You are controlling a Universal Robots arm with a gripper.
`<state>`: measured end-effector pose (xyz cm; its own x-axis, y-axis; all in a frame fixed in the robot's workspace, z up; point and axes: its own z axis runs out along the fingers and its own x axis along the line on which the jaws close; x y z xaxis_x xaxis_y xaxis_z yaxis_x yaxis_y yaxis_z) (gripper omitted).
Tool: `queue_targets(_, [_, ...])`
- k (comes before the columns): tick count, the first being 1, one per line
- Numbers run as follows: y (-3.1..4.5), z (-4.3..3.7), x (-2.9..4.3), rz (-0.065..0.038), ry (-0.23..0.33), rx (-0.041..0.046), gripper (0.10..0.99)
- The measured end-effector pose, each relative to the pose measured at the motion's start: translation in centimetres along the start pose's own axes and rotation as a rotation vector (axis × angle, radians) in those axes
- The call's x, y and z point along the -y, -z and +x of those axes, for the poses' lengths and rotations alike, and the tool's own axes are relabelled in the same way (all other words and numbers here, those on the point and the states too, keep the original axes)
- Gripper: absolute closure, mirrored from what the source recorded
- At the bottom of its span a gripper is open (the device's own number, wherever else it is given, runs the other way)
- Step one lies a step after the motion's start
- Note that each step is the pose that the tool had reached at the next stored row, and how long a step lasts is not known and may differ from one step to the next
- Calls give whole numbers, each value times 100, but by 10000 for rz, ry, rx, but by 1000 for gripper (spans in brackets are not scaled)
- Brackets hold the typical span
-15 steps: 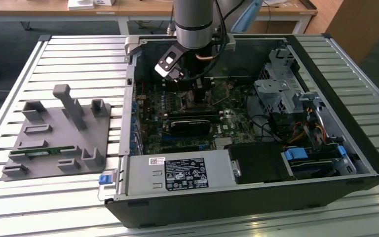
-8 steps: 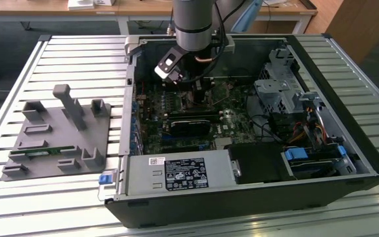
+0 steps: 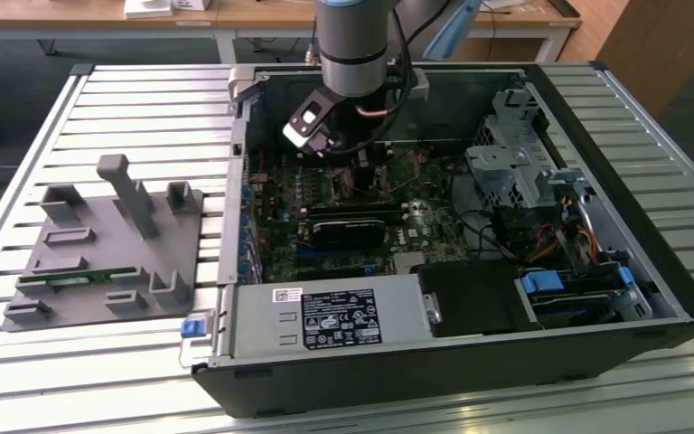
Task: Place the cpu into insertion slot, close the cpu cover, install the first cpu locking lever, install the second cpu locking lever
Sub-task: 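Place the cpu into insertion slot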
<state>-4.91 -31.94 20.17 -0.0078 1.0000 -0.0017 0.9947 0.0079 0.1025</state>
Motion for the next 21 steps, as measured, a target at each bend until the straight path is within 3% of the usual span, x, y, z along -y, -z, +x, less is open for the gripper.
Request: queue_targets(21, [-97,3,10,2,-5,2,545])
